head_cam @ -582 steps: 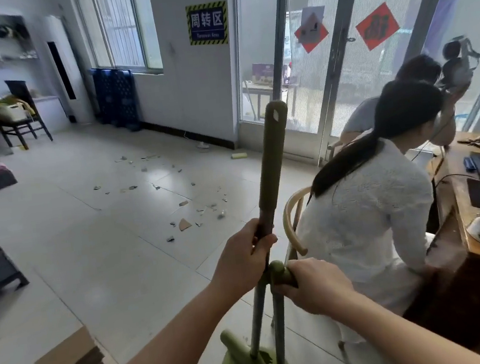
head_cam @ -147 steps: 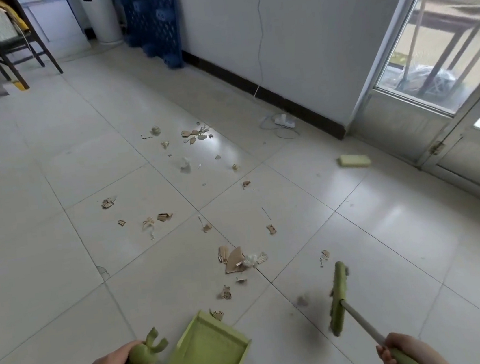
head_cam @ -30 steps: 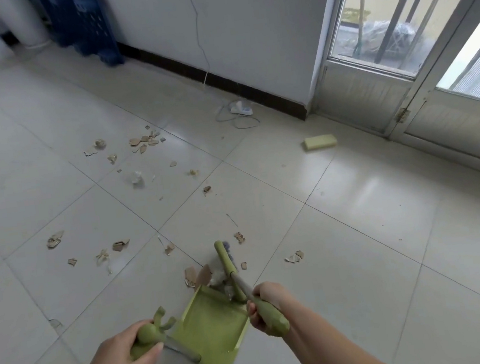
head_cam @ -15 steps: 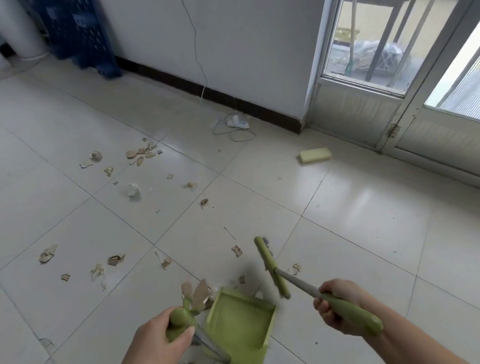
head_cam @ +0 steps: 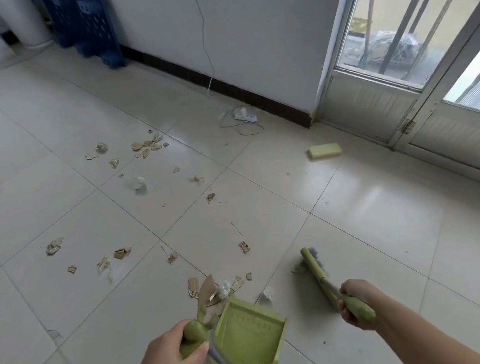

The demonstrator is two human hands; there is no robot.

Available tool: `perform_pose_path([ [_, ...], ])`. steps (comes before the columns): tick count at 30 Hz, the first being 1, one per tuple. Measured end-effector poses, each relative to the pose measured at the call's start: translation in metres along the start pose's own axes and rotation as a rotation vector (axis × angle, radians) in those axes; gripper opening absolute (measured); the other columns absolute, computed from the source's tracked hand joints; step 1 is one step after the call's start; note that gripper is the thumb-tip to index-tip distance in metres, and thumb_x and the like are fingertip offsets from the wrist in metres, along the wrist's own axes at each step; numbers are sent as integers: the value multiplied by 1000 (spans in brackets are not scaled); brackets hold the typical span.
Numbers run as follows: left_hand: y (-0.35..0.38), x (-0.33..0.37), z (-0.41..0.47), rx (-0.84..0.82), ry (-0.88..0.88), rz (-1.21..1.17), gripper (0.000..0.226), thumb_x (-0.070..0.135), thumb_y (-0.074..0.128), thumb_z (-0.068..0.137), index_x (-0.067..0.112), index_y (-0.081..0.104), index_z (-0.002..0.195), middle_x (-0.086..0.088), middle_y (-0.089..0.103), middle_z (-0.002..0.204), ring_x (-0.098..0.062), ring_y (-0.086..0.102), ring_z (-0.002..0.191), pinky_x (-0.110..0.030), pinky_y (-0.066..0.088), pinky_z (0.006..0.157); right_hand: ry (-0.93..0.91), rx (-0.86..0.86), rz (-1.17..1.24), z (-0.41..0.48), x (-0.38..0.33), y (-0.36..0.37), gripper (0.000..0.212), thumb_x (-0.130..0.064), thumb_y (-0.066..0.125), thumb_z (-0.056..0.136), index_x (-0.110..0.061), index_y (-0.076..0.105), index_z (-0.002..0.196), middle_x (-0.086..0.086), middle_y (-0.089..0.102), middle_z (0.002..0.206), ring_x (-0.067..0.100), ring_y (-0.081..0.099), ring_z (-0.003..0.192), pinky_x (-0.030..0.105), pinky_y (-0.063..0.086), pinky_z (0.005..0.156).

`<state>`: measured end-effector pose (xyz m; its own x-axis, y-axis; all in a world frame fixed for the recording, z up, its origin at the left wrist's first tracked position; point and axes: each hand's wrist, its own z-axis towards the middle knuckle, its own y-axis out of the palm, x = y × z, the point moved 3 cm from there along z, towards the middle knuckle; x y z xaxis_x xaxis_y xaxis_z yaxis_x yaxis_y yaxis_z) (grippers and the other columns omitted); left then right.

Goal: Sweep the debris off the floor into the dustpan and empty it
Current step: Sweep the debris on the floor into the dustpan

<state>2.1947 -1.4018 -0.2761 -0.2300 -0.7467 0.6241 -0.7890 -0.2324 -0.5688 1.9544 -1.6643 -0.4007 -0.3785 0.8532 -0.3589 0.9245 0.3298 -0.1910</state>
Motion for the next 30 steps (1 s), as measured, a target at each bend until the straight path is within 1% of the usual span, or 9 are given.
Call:
perform_pose_path([
  [4,-4,-15,-1,-15,-22,-9,18,23,70,80,34,67,94,21,70,85,10,61,82,-4,46,69,15,-40,-8,-5,12,33,22,-12,30,99,-12,36,120,13,47,77,15,47,26,18,39,33],
  [8,-6,-27,-4,6,-46,-19,21,24,71,80,35,65,97,10,73,87,13,60,85,-3,46,72,3,-98,-65,-15,21,71,22,-18,32,101,-5,40,117,12,46,65,16,43,31,17,37,34],
  [11,-6,-33,-9,23,-48,-23,24,24,71,79,41,64,94,28,67,89,14,59,87,-4,45,74,0,-151,-98,-30,26,99,22,-20,32,102,-1,44,100,10,45,60,18,42,38,17,36,33],
  [13,-7,-36,-14,32,-50,-24,22,26,70,78,45,65,88,37,62,89,12,60,87,-5,45,75,-7,-182,-102,-41,29,117,20,-18,31,102,-2,43,103,9,45,59,18,42,42,17,36,34],
  [17,-10,-41,-24,50,-51,-35,20,23,70,78,40,66,89,28,68,85,4,65,82,-14,50,77,-37,-229,-93,-56,29,145,18,-18,31,102,-13,42,116,8,45,54,15,43,28,17,38,33],
  [22,-19,-54,-41,108,-61,-82,20,22,70,79,36,67,93,21,71,86,7,64,84,-8,48,73,-4,-314,-132,-63,30,172,25,-17,31,101,-2,45,87,8,42,58,13,39,28,15,35,32],
  [24,-21,-63,-48,111,-83,-106,22,22,70,79,35,67,97,15,73,92,8,64,87,-9,49,77,-3,-340,-133,-63,32,182,21,-14,29,100,-1,45,98,8,40,59,13,39,27,15,34,31],
  [27,-28,-78,-61,112,-125,-141,26,38,70,69,38,68,95,15,74,99,6,66,92,-19,52,88,1,-358,-138,-67,40,200,25,-9,26,98,-5,43,116,8,40,59,12,40,25,14,35,30],
  [30,-37,-93,-71,141,-138,-146,44,55,59,55,48,61,99,18,73,98,5,66,93,-24,53,90,14,-368,-142,-77,44,215,23,-7,28,96,-3,43,113,8,41,60,12,41,25,15,36,30],
])
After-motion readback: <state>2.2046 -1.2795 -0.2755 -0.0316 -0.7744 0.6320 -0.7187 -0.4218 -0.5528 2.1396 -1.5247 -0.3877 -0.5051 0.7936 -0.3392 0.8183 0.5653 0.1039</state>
